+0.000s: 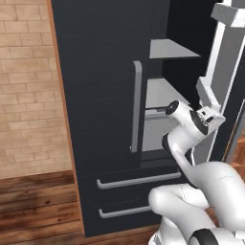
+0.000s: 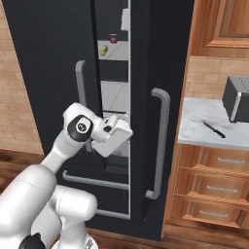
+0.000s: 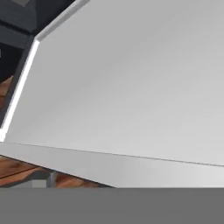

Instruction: Retrieve the butter from the fridge and place it on a plate on the dining table. Then retrieve the butter knife by the fridge and place it near the plate.

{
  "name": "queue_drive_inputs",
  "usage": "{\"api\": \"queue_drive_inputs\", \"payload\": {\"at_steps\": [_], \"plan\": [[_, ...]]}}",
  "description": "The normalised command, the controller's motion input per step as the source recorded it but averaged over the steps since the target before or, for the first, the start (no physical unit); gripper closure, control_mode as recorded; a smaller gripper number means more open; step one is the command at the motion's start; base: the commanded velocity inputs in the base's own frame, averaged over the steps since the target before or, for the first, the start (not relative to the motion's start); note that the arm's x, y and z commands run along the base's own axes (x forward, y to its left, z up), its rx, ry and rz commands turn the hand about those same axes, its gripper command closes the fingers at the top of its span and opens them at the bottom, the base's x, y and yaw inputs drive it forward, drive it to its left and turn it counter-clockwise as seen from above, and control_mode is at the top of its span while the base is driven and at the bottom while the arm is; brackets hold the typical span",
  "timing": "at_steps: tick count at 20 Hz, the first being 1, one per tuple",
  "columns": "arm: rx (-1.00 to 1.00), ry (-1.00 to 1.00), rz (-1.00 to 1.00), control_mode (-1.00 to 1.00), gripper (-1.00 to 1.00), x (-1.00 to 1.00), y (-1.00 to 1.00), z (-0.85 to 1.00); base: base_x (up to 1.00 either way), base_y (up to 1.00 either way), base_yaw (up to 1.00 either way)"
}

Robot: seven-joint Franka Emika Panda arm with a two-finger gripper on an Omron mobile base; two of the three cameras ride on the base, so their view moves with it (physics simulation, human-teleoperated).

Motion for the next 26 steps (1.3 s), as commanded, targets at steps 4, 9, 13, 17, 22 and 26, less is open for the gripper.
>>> {"api": "queue_drive_inputs", "payload": {"at_steps": [4, 9, 13, 17, 22, 26], "plan": [[0.23, 0.18, -0.14, -1.0, -1.0, -0.35, -1.0, -0.28, 0.0, 0.0, 0.0], [0.07, -0.08, -0.06, -1.0, -1.0, -0.62, -0.05, 0.12, 0.0, 0.0, 0.0], [0.03, -0.39, 0.0, -1.0, -1.0, -0.05, 1.0, 0.17, 0.0, 0.0, 0.0], [0.31, -0.33, 0.05, -1.0, -1.0, 0.52, 0.75, 0.0, 0.0, 0.0, 0.0], [0.6, -0.32, 0.05, -1.0, -1.0, 0.91, 0.38, -0.01, 0.0, 0.0, 0.0], [0.48, -0.54, 0.01, -1.0, -1.0, 0.63, 0.73, 0.03, 0.0, 0.0, 0.0]]}}
